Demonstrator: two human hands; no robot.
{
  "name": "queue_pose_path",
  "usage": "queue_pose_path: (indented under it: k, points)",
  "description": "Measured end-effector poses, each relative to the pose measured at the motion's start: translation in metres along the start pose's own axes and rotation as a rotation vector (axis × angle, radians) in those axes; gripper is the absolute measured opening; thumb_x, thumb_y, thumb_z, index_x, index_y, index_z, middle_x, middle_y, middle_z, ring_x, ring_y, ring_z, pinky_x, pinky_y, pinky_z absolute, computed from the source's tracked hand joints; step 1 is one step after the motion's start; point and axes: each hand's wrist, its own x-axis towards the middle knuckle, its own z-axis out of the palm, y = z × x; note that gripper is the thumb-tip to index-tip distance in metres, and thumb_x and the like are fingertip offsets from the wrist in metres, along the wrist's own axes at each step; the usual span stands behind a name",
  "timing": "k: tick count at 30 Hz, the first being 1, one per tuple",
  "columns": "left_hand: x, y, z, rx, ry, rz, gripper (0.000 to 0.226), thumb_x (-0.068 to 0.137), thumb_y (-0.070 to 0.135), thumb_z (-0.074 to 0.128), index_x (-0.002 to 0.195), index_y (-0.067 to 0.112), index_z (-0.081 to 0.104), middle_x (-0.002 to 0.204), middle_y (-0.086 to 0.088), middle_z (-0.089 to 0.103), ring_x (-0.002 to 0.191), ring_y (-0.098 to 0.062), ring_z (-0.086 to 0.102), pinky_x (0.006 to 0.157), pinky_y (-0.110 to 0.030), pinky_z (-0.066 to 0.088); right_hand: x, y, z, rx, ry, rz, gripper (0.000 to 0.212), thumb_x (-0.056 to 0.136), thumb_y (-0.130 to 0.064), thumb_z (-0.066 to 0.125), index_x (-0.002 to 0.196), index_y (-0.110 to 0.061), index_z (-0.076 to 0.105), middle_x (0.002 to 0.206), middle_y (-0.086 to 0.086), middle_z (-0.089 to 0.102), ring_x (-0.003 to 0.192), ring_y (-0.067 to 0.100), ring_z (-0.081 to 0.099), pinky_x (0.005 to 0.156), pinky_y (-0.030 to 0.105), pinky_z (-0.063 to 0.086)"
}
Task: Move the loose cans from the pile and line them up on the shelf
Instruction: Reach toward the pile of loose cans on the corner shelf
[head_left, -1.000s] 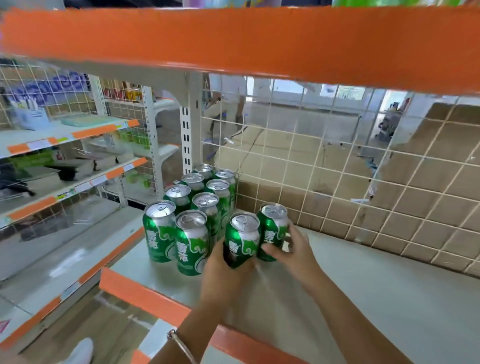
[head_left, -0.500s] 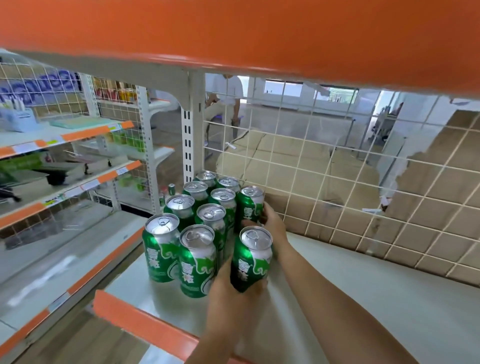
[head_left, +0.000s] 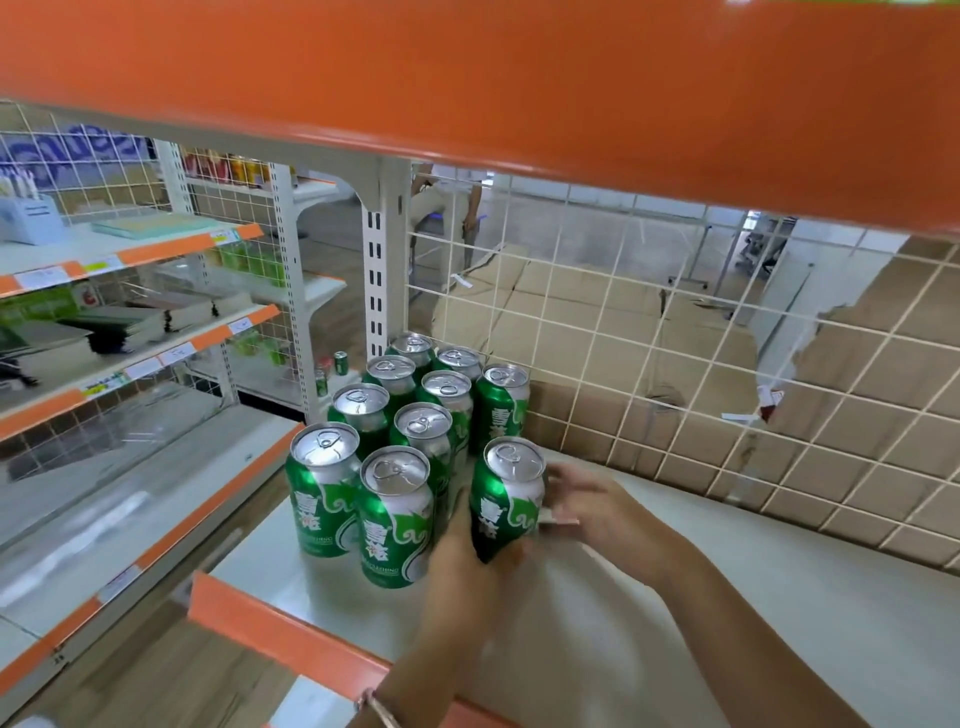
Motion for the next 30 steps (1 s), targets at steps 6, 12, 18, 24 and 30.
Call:
queue_pose_path:
  k: [6, 12, 18, 24, 30]
  points:
    - [0.008, 0.003, 0.007, 0.158, -0.011, 0.024, 0.063, 0.086, 0.011, 0.061, 0.142, 0.019, 0.033, 0.126, -0.003, 0.059, 0.109, -0.015, 0.057, 0.087, -0.017, 0.042, 0.004, 0.007, 0.024, -0.447, 0.306, -0.093, 0.052, 0.074, -0.029, 0.080, 0.121, -0.027, 0.057, 0.115, -0.012, 0.065, 0.109, 0.006, 0.060, 0.087, 0.021, 0.044]
    - [-0.005, 0.001, 0.004, 0.417, -0.136, 0.045, 0.080, 0.089, 0.013, 0.052, 0.151, 0.017, 0.001, 0.153, -0.006, 0.027, 0.135, -0.019, 0.037, 0.104, -0.021, 0.029, 0.036, 0.020, 0.038, -0.575, 0.525, -0.203, 0.044, 0.079, -0.034, 0.074, 0.118, -0.023, 0.057, 0.115, -0.003, 0.063, 0.108, 0.013, 0.056, 0.087, 0.029, 0.043]
    - [-0.002, 0.002, 0.003, 0.445, -0.170, 0.058, 0.073, 0.090, 0.009, 0.049, 0.151, 0.016, 0.010, 0.153, -0.005, 0.030, 0.136, -0.017, 0.035, 0.104, -0.016, 0.025, 0.060, 0.024, 0.045, -0.588, 0.605, -0.198, 0.049, 0.079, -0.031, 0.074, 0.120, -0.013, 0.054, 0.112, 0.003, 0.058, 0.107, 0.017, 0.052, 0.082, 0.024, 0.037]
    - [-0.003, 0.004, 0.003, 0.468, -0.176, 0.029, 0.071, 0.093, 0.014, 0.047, 0.151, 0.012, 0.005, 0.158, -0.002, 0.015, 0.143, -0.014, 0.022, 0.107, -0.014, 0.016, 0.050, 0.011, 0.030, -0.378, 0.342, -0.167, 0.054, 0.088, -0.010, 0.064, 0.137, -0.022, 0.043, 0.126, -0.012, 0.054, 0.120, 0.005, 0.048, 0.098, 0.015, 0.039]
    - [-0.001, 0.004, 0.001, 0.421, -0.173, 0.024, 0.073, 0.091, 0.015, 0.051, 0.151, 0.016, 0.009, 0.155, -0.002, 0.026, 0.140, -0.016, 0.029, 0.106, -0.019, 0.026, 0.053, 0.018, 0.038, -0.385, 0.568, -0.187, 0.053, 0.084, -0.011, 0.069, 0.132, -0.018, 0.048, 0.122, -0.007, 0.054, 0.114, 0.008, 0.051, 0.087, 0.012, 0.039]
